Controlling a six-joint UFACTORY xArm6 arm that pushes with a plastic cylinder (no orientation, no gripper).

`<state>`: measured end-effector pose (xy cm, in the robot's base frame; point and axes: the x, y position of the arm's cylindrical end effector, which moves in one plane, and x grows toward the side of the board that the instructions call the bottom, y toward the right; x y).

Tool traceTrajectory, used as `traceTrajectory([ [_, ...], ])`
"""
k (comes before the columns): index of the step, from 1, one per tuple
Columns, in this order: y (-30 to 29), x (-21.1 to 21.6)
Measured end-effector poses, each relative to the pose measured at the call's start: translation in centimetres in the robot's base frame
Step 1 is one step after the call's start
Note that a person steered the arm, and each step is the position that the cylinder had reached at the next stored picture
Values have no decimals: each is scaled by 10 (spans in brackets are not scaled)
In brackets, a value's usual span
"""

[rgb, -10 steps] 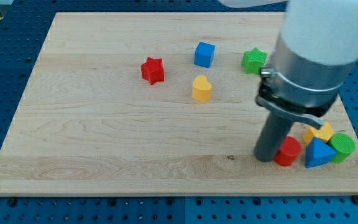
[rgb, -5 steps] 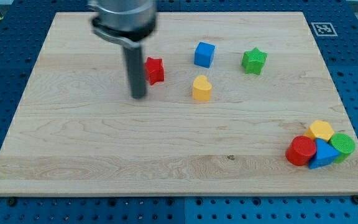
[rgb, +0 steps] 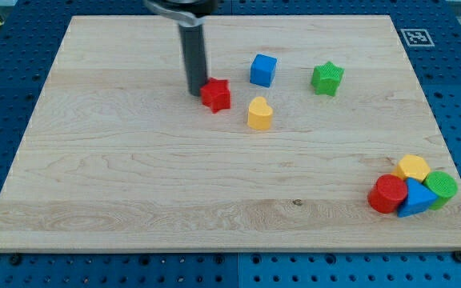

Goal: Move the red star along with yellow heart to the group of blocks

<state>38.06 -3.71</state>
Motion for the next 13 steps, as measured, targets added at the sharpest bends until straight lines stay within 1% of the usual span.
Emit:
traceTrajectory([
  [1, 25, 6],
  [2, 30, 35],
  [3, 48, 56],
  [5, 114, 68],
  [7, 186, 69],
  [8, 194, 69],
  [9, 185, 69],
  [10, 141, 69],
  [11, 122, 74],
  [12, 134, 80],
  [13, 169, 86],
])
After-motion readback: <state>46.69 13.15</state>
